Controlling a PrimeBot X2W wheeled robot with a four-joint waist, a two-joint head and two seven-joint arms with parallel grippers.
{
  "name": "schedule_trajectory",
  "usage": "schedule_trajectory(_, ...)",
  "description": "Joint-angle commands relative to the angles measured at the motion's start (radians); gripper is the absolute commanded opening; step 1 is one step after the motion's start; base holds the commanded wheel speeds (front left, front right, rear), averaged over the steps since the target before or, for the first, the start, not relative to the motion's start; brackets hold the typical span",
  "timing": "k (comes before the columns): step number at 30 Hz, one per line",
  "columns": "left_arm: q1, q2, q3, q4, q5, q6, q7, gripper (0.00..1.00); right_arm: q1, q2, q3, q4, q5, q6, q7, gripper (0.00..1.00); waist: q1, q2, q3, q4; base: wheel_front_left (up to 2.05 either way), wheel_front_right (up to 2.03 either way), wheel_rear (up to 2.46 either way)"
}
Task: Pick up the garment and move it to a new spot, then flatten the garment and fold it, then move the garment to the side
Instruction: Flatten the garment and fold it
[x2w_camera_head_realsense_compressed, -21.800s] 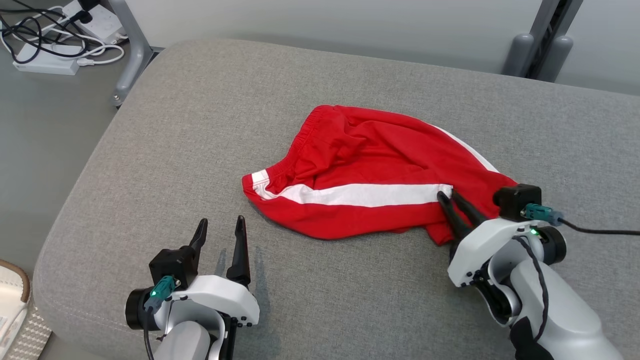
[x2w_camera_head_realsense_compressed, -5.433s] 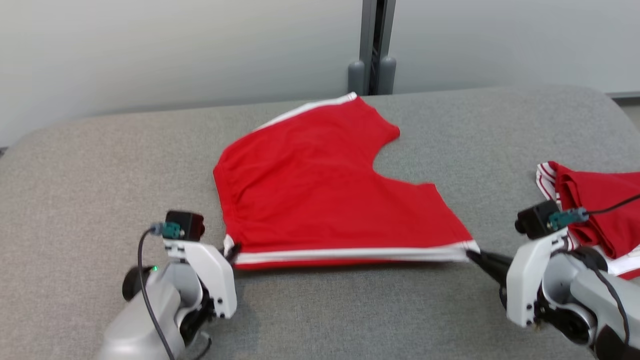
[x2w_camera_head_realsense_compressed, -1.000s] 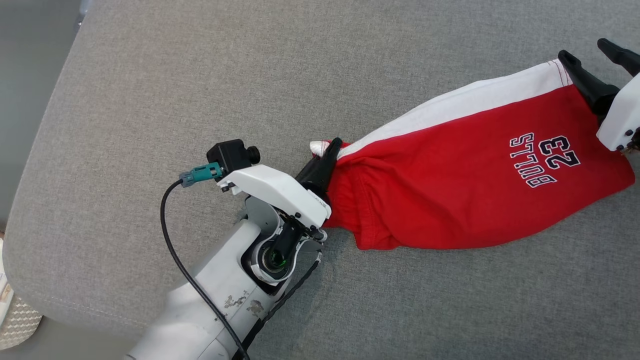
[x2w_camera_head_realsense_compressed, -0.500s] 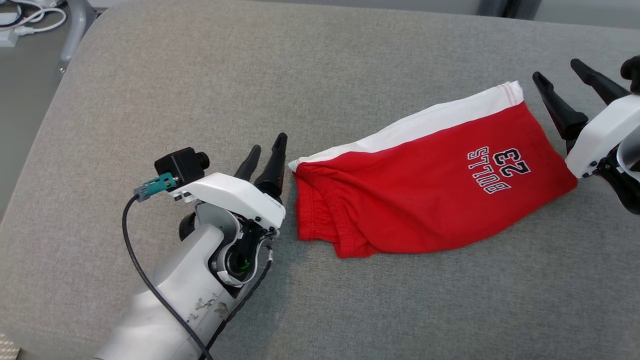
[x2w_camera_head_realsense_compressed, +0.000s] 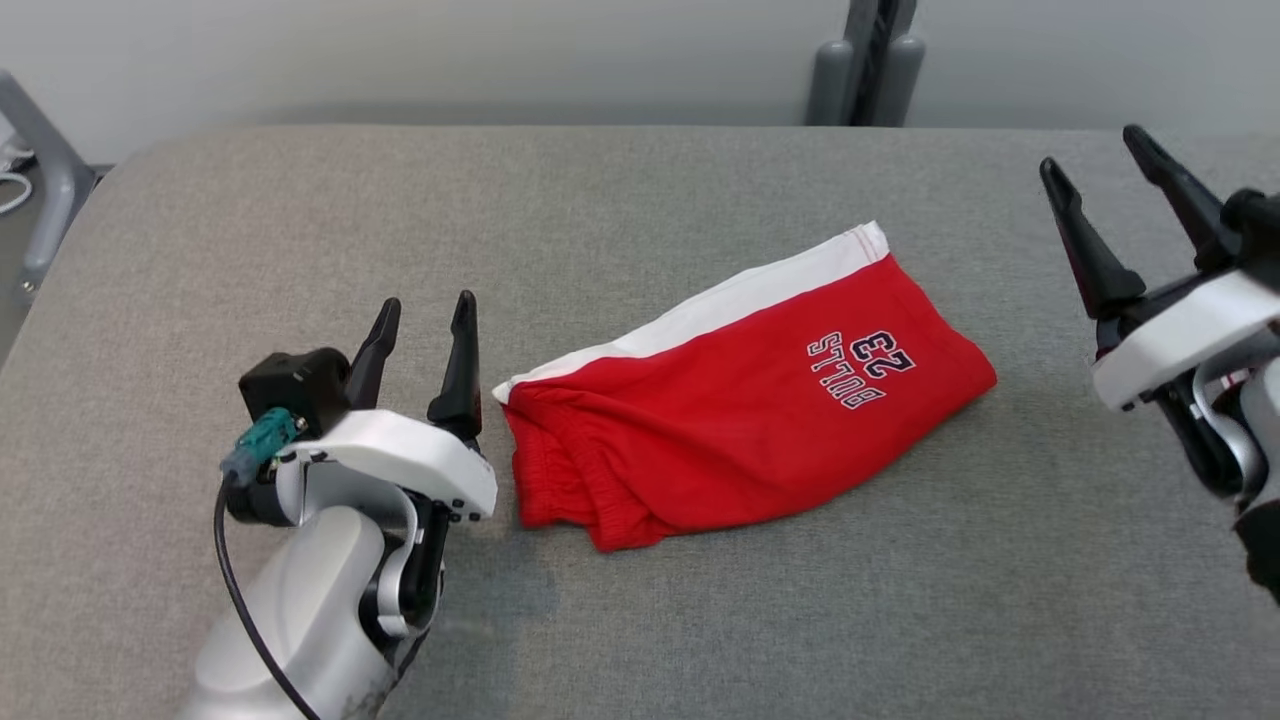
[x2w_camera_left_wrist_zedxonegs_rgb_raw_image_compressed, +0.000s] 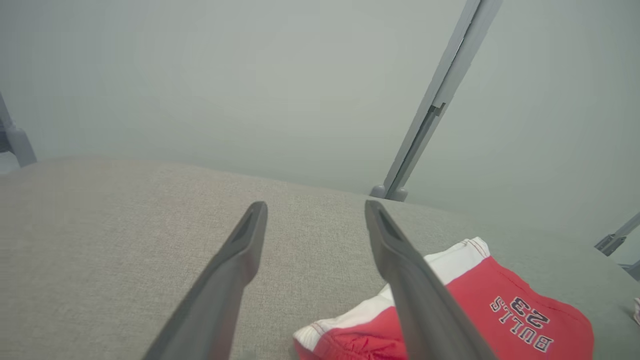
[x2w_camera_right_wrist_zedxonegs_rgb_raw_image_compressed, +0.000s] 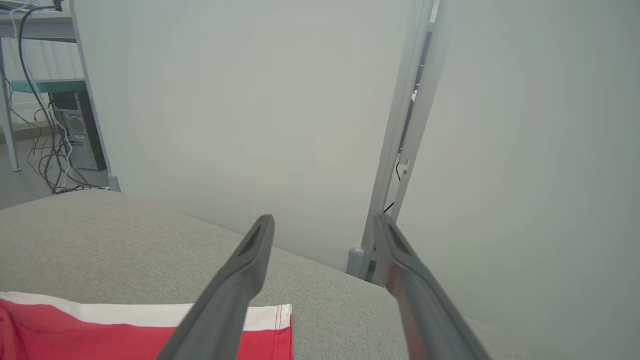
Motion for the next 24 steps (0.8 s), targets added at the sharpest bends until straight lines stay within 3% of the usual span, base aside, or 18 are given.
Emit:
schedule_trajectory(1,0.036,0.008,0.023,-0.019,0.054,0.020,-0.004,1.00,0.061,0.028,-0.063,-0.031,-0.035,-0.001,-0.005,1.00,0.0000,0.0000,-0.035,-0.030,0.00,0.00,0.00)
schedule_trajectory(5,0.131,-0.007,0.046,-0.065,0.194,0.037,-0.004,1.00,0.222,0.106,-0.222,-0.135,-0.161,-0.001,-0.004,1.00,0.0000,0.0000,-0.068,-0.055,0.00,0.00,0.00)
schedule_trajectory(11,0.276,-0.054,0.131,-0.124,0.301,0.026,-0.004,1.00,0.419,0.217,-0.361,-0.238,-0.271,-0.001,-0.003,1.00,0.0000,0.0000,-0.106,-0.082,0.00,0.00,0.00)
schedule_trajectory(16,0.389,-0.099,0.217,-0.164,0.352,-0.001,-0.004,1.00,0.527,0.298,-0.426,-0.277,-0.259,-0.001,-0.003,1.00,0.0000,0.0000,-0.126,-0.089,0.00,0.00,0.00)
schedule_trajectory(24,0.506,-0.153,0.312,-0.223,0.433,-0.053,-0.004,1.00,0.597,0.339,-0.465,-0.297,-0.282,-0.001,-0.003,1.00,0.0000,0.0000,-0.150,-0.072,0.00,0.00,0.00)
